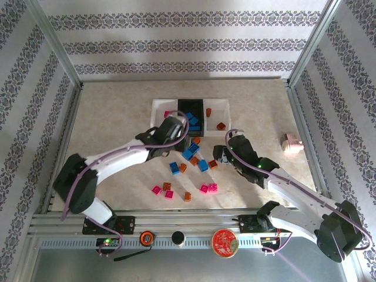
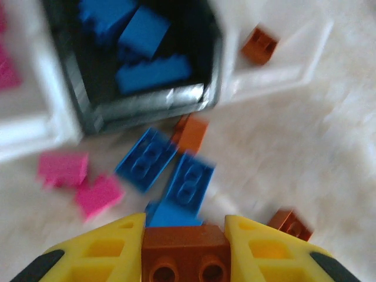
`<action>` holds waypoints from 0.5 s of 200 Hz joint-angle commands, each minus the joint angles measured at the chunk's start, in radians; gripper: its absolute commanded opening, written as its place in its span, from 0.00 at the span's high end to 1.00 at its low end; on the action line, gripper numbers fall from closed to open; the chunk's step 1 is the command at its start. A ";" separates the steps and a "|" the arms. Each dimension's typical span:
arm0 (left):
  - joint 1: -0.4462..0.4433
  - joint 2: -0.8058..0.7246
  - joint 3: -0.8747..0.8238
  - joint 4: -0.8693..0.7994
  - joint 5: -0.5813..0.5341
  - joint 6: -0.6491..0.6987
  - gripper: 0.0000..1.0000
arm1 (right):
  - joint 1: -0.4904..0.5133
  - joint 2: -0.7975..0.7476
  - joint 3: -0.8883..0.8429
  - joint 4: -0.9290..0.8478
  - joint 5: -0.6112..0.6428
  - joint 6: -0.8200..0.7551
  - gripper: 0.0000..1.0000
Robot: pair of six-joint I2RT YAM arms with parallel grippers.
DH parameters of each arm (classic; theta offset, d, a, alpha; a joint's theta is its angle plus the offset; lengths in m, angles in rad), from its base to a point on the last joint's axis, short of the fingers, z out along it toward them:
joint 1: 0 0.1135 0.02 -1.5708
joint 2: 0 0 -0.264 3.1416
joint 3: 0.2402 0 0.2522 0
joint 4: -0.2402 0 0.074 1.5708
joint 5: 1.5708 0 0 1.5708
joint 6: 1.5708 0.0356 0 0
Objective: Sort the legos into containers by color
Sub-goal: Place the lego in the container.
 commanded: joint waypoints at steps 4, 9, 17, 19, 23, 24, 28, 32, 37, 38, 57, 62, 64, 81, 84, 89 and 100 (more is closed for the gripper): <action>0.018 0.162 0.185 0.055 0.071 0.064 0.73 | -0.007 -0.034 -0.035 -0.032 0.028 0.027 0.36; 0.020 0.199 0.230 0.052 0.077 0.066 0.73 | -0.006 -0.040 -0.041 -0.035 0.027 0.028 0.36; 0.025 0.255 0.297 0.044 0.081 0.069 0.73 | -0.006 -0.047 -0.047 -0.042 0.027 0.031 0.36; 0.026 0.269 0.314 0.042 0.083 0.068 0.73 | -0.006 -0.049 -0.049 -0.045 0.026 0.031 0.36; 0.028 0.295 0.347 0.040 0.090 0.068 0.73 | -0.007 -0.054 -0.051 -0.047 0.026 0.032 0.36; 0.030 0.302 0.354 0.039 0.094 0.067 0.73 | -0.006 -0.055 -0.051 -0.048 0.027 0.031 0.36; 0.033 0.326 0.381 0.038 0.109 0.064 0.73 | -0.005 -0.059 -0.054 -0.053 0.025 0.031 0.36; 0.037 0.350 0.416 0.038 0.122 0.058 0.73 | -0.006 -0.062 -0.056 -0.056 0.025 0.031 0.36; 0.041 0.377 0.452 0.038 0.131 0.050 0.73 | -0.007 -0.066 -0.058 -0.060 0.025 0.031 0.36; 0.041 0.383 0.460 0.039 0.133 0.048 0.73 | -0.006 -0.068 -0.059 -0.061 0.026 0.031 0.36; 0.046 0.481 0.594 0.024 0.156 0.032 0.73 | -0.006 -0.079 -0.064 -0.079 0.024 0.032 0.35; 0.046 0.507 0.632 0.012 0.159 0.032 0.73 | -0.006 -0.082 -0.065 -0.083 0.026 0.031 0.35; 0.046 0.517 0.647 0.006 0.161 0.031 0.72 | -0.006 -0.084 -0.065 -0.084 0.026 0.031 0.35; 0.047 0.602 0.776 -0.055 0.168 0.024 0.68 | -0.006 -0.095 -0.071 -0.093 0.027 0.032 0.35; 0.048 0.615 0.798 -0.062 0.169 0.021 0.67 | -0.006 -0.097 -0.071 -0.095 0.030 0.032 0.35; 0.049 0.635 0.831 -0.078 0.173 0.018 0.63 | -0.007 -0.101 -0.073 -0.098 0.031 0.032 0.35; 0.054 0.676 0.901 -0.102 0.187 0.004 0.56 | -0.007 -0.108 -0.073 -0.102 0.032 0.028 0.35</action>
